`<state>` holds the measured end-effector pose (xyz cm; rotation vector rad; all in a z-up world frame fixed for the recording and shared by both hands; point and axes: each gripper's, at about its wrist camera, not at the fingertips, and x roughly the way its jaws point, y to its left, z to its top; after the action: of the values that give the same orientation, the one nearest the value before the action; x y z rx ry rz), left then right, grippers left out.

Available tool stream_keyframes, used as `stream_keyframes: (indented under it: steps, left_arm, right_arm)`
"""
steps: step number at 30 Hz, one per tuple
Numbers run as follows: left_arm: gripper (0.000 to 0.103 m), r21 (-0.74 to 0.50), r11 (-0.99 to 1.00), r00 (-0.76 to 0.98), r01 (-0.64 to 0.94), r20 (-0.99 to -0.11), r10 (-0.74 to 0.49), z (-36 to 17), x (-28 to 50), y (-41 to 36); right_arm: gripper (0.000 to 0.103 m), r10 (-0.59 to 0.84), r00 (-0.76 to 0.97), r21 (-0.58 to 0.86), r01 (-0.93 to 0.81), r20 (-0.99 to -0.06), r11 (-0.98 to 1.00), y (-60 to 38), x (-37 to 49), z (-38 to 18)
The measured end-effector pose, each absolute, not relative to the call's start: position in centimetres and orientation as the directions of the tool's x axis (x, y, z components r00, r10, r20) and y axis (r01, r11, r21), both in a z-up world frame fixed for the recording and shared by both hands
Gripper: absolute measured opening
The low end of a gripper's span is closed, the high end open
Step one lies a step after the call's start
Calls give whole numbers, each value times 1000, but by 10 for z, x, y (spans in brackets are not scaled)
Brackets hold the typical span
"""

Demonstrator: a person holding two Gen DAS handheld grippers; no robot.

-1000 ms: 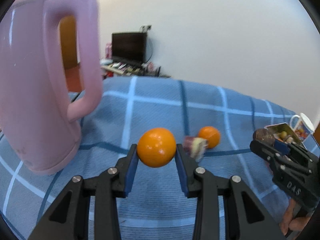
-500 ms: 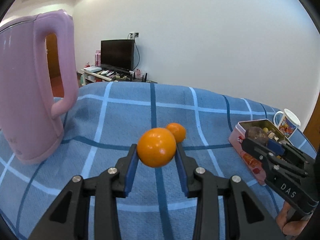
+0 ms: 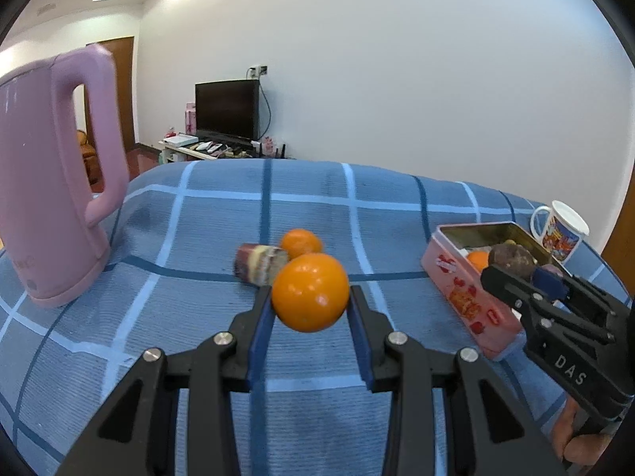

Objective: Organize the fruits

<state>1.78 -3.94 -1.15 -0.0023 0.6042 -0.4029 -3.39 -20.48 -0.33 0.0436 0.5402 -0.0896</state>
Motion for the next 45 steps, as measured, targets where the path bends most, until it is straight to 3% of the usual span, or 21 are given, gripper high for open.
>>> stream_keyframes:
  steps: [45]
  left_arm:
    - [39,-97,840,698,534,-510,-503,11,-11,-205]
  right_arm:
    - [42,-267,838,-1,303,-477,953,-333,-61,11]
